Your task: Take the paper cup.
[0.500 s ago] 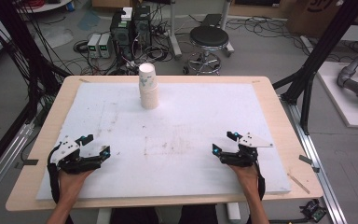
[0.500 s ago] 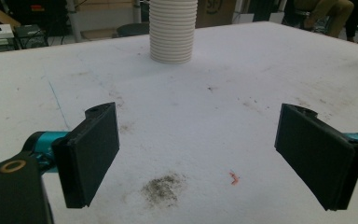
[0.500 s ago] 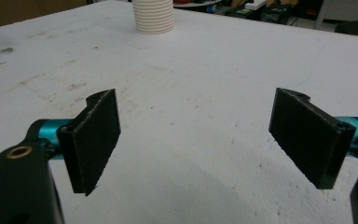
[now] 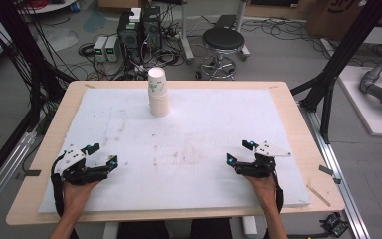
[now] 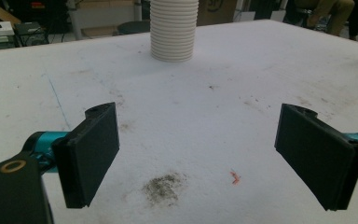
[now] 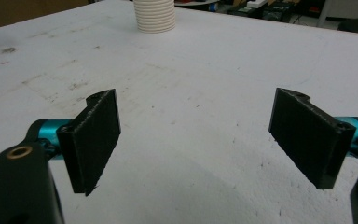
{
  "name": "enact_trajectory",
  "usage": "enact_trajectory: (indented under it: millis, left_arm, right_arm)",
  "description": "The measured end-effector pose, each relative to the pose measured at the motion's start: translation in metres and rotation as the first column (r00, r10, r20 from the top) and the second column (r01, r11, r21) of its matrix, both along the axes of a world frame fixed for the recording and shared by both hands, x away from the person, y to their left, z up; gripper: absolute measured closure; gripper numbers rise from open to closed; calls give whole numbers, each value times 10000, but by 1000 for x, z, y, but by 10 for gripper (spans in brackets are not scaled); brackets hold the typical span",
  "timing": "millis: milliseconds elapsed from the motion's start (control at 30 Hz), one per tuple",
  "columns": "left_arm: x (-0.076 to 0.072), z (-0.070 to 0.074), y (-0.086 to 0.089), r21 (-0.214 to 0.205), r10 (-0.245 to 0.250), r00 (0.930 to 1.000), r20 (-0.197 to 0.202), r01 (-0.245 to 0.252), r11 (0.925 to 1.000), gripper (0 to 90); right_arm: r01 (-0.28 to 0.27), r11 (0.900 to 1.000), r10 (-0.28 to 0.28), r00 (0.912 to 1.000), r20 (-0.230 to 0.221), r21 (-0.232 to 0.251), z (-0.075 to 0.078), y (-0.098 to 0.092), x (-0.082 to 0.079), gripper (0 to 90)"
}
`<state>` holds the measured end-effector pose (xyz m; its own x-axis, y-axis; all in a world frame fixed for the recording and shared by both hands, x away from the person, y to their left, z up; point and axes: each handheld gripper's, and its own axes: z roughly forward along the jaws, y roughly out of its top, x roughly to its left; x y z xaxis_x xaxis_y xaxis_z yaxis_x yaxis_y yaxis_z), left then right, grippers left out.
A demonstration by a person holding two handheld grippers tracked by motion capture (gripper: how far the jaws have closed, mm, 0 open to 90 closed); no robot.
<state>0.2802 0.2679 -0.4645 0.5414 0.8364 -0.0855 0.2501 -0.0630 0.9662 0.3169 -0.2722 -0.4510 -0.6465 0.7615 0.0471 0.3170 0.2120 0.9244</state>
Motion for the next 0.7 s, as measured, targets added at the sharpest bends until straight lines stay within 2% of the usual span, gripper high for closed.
enact_trajectory:
  millis: [133, 333, 433, 533, 567, 600, 633, 700]
  left_arm:
    - [1, 0, 0, 44, -17, 10000, -51, 18, 10000, 137]
    - [3, 3, 3, -294, -152, 9997, -189, 146, 9995, 133]
    - [7, 13, 3, -200, -239, 9997, 57, 240, 9995, 130]
    - [9, 19, 4, -259, -326, 9994, 106, 328, 9991, 129]
    - [12, 25, 5, -251, -502, 9987, 115, 505, 9984, 129]
    - [12, 25, 5, -251, -502, 9987, 115, 505, 9984, 129]
    - [16, 34, 5, -183, -692, 9974, 204, 696, 9974, 129]
    - [18, 39, 5, -158, -798, 9965, 254, 802, 9967, 129]
  right_arm:
    - [-35, 10000, 35, 10000, -14, 5, 0, 0, 1, 166]
    - [-29, 10000, 29, 10000, -30, -37, 0, 0, 1, 166]
    - [-49, 10000, 49, 10000, -56, -26, 0, 0, 1, 166]
    - [-50, 10000, 50, 10000, -54, -4, 0, 0, 1, 166]
    - [-51, 10000, 51, 10000, -39, 4, 0, 0, 1, 166]
    - [-51, 10000, 51, 10000, -39, 4, 0, 0, 1, 166]
    - [-58, 10000, 58, 10000, -33, 7, 0, 0, 1, 166]
    - [-46, 10000, 46, 10000, -32, 19, 0, 0, 1, 166]
